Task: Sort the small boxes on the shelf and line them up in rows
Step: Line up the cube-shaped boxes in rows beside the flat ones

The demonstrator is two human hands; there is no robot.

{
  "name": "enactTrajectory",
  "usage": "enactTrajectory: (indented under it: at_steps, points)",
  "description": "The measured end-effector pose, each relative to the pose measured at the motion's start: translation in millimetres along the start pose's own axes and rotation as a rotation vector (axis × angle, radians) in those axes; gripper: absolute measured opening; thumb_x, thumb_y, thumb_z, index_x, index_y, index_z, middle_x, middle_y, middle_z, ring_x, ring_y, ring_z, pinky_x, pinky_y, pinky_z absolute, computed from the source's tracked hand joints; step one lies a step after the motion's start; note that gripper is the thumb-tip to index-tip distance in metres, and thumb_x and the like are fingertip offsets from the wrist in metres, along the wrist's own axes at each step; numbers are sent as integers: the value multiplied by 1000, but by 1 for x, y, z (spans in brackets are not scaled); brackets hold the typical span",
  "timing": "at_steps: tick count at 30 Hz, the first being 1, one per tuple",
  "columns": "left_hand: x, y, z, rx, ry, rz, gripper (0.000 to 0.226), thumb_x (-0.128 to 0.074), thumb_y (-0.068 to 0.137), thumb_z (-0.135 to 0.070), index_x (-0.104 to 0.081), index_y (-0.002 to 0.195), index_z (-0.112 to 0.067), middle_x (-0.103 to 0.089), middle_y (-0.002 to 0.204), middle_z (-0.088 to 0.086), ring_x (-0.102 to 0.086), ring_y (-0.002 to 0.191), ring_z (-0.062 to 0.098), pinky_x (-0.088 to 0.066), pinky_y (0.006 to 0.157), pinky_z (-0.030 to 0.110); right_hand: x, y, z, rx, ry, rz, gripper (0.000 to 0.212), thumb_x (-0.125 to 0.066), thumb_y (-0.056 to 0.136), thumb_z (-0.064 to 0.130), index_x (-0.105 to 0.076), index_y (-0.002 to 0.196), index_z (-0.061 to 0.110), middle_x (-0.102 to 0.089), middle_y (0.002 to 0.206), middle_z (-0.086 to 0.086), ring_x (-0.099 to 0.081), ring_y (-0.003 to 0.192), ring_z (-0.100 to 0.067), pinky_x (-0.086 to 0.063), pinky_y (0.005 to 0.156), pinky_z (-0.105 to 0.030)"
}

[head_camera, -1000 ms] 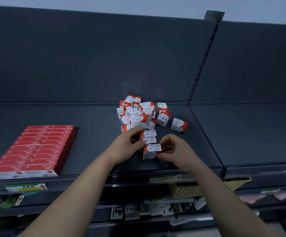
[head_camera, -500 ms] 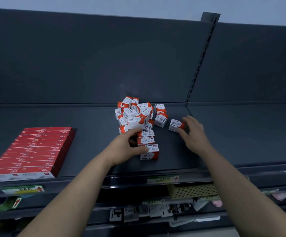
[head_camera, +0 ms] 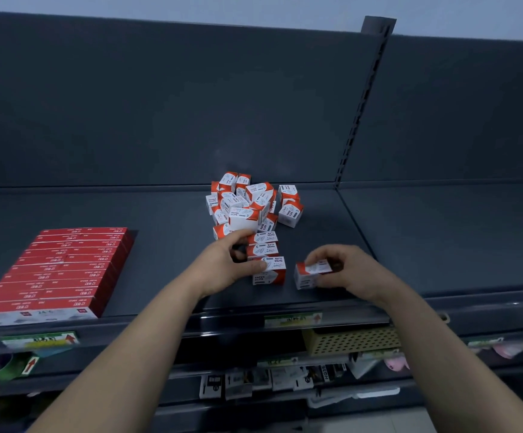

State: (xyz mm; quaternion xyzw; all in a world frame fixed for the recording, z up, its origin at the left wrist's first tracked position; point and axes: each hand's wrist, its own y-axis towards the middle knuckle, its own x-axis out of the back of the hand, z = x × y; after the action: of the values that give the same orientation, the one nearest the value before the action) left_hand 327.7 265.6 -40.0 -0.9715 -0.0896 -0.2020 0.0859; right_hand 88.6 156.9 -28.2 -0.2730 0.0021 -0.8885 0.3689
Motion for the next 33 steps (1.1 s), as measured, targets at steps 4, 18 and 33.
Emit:
enactTrajectory:
  at_steps: [4, 18, 33]
  points:
    - [-1, -5, -6, 3, 26, -11, 69, -77, 78, -30, -43, 138, -34, -60, 105, -23, -59, 90, -5, -48, 85, 16, -19, -13, 8, 50, 21, 2, 33, -78, 71, -3, -63, 89, 20, -70, 91, 0, -67, 84, -11, -55, 77, -29]
    - [-12, -23, -14, -22, 12, -79, 38, -55, 95, -29, -44, 131, -35, -51, 110, -28, -53, 108, 0, -41, 81, 13, -51, -16, 18, 60, -19, -126, 73, -86, 66, 32, -46, 127, 29, -56, 118, 7, -58, 102, -11, -52, 83, -26]
    - [-27, -21, -17, 80, -134, -31, 41, -39, 101, -28, -36, 142, -32, -53, 135, -6, -54, 120, 16, -43, 105, 43, -51, 1, 32, 10, 267, 7, 47, -40, 95, 7, -45, 131, 37, -64, 115, 16, -63, 102, -3, -52, 88, -28]
